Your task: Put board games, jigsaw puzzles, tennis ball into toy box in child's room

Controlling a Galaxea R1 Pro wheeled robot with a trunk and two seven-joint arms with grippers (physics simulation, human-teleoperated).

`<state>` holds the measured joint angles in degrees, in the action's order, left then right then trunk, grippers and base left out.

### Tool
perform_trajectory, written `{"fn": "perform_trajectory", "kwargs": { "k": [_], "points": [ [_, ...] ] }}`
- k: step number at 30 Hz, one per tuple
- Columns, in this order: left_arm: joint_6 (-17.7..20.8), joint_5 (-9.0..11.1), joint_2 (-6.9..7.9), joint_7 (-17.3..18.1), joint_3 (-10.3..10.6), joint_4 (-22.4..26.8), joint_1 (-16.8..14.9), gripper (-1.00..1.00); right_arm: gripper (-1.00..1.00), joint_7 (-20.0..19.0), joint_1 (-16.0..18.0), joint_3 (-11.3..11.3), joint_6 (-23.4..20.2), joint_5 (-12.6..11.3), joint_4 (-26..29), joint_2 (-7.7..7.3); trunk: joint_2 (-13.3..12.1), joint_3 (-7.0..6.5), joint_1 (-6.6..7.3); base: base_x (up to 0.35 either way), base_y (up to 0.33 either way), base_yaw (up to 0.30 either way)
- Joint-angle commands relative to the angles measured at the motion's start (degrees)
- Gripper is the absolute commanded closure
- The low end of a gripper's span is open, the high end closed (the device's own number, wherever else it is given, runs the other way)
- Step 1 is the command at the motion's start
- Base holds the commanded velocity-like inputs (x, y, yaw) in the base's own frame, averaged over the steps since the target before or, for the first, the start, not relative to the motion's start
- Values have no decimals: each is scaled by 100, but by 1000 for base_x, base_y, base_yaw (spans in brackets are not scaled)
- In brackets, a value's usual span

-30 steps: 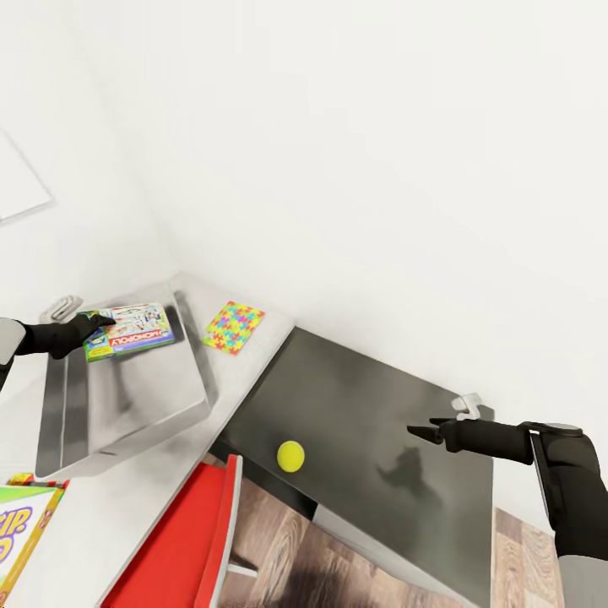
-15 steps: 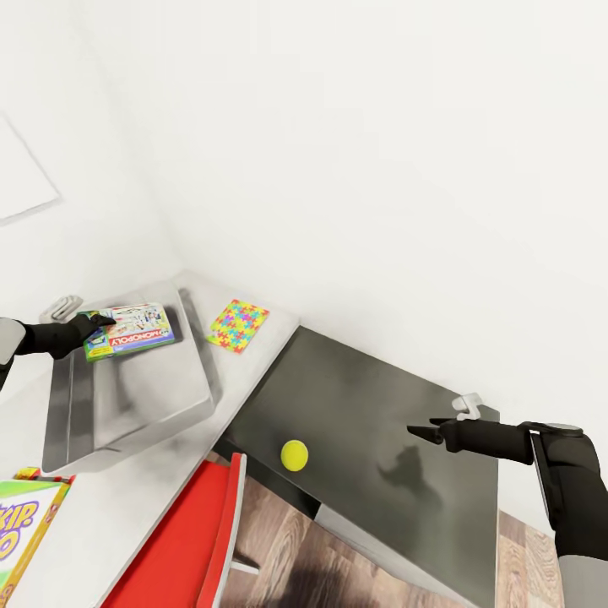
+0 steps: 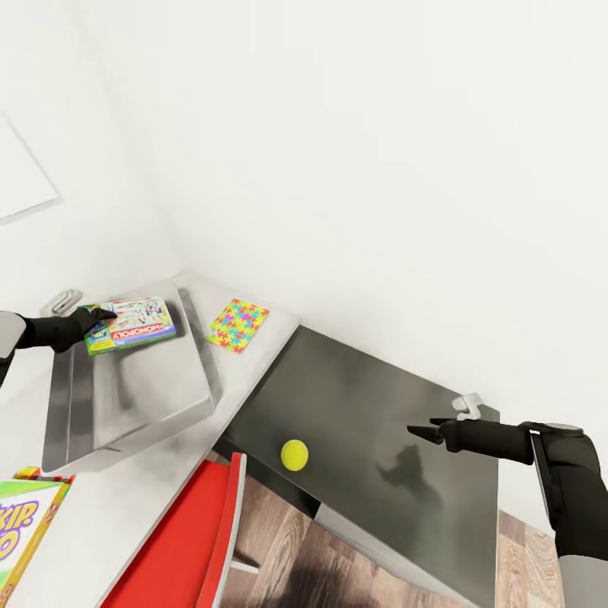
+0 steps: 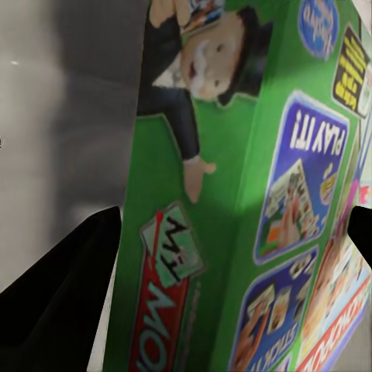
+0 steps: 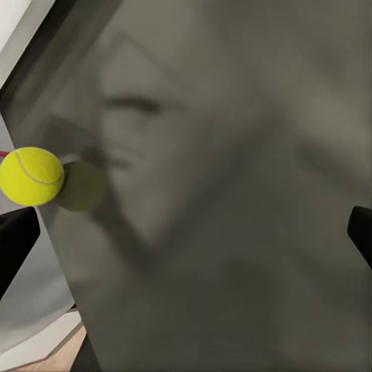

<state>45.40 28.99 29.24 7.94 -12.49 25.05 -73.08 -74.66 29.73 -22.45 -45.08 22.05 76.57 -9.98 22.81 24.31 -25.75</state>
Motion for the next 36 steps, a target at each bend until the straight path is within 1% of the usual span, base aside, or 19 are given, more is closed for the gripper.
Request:
{"fn": "perform_trajectory", "kwargs": {
  "k": [1,13,19,24,36],
  "points": [
    [33,-37,-5,32,-37,0,-20,100,-100,-57,7,-10,-44,55,7,1,11,13,-3,0,0,1],
    [37,-44,-3,22,2,0,-176,100,-100,-57,7,-13,-37,60,7,3,11,98,-3,0,0,0],
    [38,-43,13,19,139,0,-216,100,-100,-47,7,-9,-29,62,7,5,11,143,-3,0,0,0],
    [39,-45,24,21,197,0,-239,100,-100,-44,4,-6,-23,62,5,11,11,159,-3,0,0,0],
    [39,-50,36,15,234,0,-256,100,-100,-29,6,-5,-19,63,2,7,11,181,-3,0,0,0]
  ]
}}
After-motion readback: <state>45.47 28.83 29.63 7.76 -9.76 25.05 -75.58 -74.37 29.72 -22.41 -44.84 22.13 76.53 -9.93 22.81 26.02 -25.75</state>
